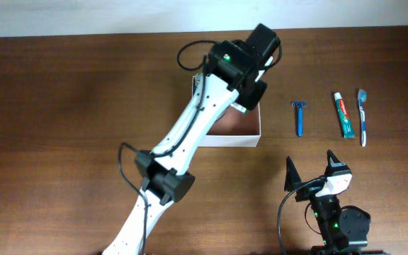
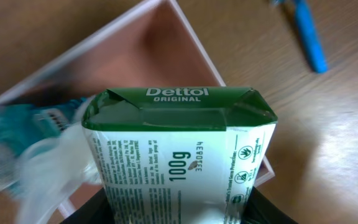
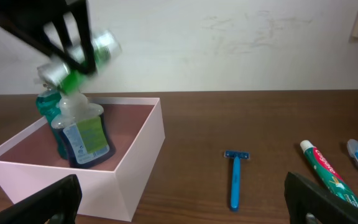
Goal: Pack container
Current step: 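Carry the Dettol soap box over the pink box and lower it in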
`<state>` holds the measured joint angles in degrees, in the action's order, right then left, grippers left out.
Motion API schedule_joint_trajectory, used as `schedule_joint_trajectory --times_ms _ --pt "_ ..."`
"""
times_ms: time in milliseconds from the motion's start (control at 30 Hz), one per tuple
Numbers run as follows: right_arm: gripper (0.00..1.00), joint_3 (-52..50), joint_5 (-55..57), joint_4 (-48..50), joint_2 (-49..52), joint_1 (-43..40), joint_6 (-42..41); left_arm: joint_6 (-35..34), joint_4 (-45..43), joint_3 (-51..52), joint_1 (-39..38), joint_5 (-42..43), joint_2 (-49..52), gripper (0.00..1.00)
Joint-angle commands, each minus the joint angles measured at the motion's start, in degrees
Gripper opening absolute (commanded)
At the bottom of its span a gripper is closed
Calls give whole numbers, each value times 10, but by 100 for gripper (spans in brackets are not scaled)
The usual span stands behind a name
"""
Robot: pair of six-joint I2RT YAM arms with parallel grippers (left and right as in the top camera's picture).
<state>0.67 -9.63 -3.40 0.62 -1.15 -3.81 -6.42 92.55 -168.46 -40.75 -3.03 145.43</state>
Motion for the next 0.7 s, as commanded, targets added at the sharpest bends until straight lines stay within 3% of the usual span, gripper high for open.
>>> schedule_joint_trajectory --times_ms 0,200,267,600,667 --pt "99 -3 -7 -2 -4 -4 4 9 2 -1 2 -9 30 26" --pt "98 -3 -7 -2 -4 -4 4 9 17 -1 2 -9 65 27" --pt "98 -3 -7 -2 -4 -4 4 9 18 -1 3 -9 71 34" --pt "99 -3 -7 -2 -4 -4 4 9 11 -1 20 -9 76 34" --pt "99 -3 -7 -2 -4 -4 4 9 13 -1 24 -9 77 40"
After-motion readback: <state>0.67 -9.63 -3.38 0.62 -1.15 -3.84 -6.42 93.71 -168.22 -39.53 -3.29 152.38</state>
